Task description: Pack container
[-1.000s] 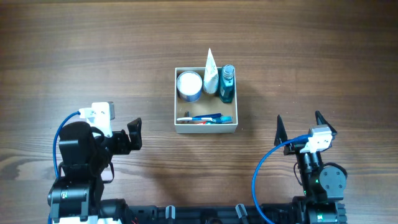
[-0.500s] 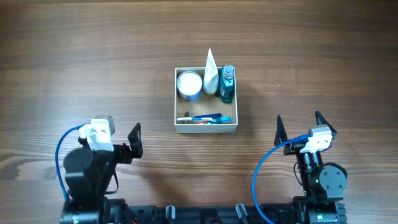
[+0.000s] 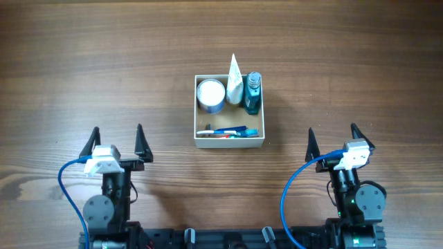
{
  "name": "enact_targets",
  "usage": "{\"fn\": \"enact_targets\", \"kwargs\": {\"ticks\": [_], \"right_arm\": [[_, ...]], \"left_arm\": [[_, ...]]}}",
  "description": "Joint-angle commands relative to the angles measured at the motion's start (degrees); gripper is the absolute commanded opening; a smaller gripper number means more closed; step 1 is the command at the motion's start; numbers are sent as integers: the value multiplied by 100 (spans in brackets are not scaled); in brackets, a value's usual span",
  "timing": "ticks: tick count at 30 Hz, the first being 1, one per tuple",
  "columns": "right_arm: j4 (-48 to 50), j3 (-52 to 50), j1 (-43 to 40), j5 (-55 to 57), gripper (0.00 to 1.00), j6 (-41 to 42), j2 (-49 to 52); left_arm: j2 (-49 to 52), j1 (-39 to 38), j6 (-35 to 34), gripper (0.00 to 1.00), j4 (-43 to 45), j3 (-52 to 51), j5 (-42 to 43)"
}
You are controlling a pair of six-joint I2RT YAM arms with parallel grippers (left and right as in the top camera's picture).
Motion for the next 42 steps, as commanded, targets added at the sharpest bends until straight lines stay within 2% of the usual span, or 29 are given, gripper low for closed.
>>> {"fn": "enact_targets", "kwargs": {"ticks": [1, 5, 42], "right_arm": [[11, -7, 33, 101, 100, 101, 2], [11, -7, 33, 101, 100, 103, 2], [13, -7, 33, 103, 100, 101, 2]], "left_arm": [[-63, -33, 109, 100, -520, -101, -15], [-63, -33, 111, 100, -800, -101, 474], [-61, -33, 94, 100, -789, -101, 472]]}}
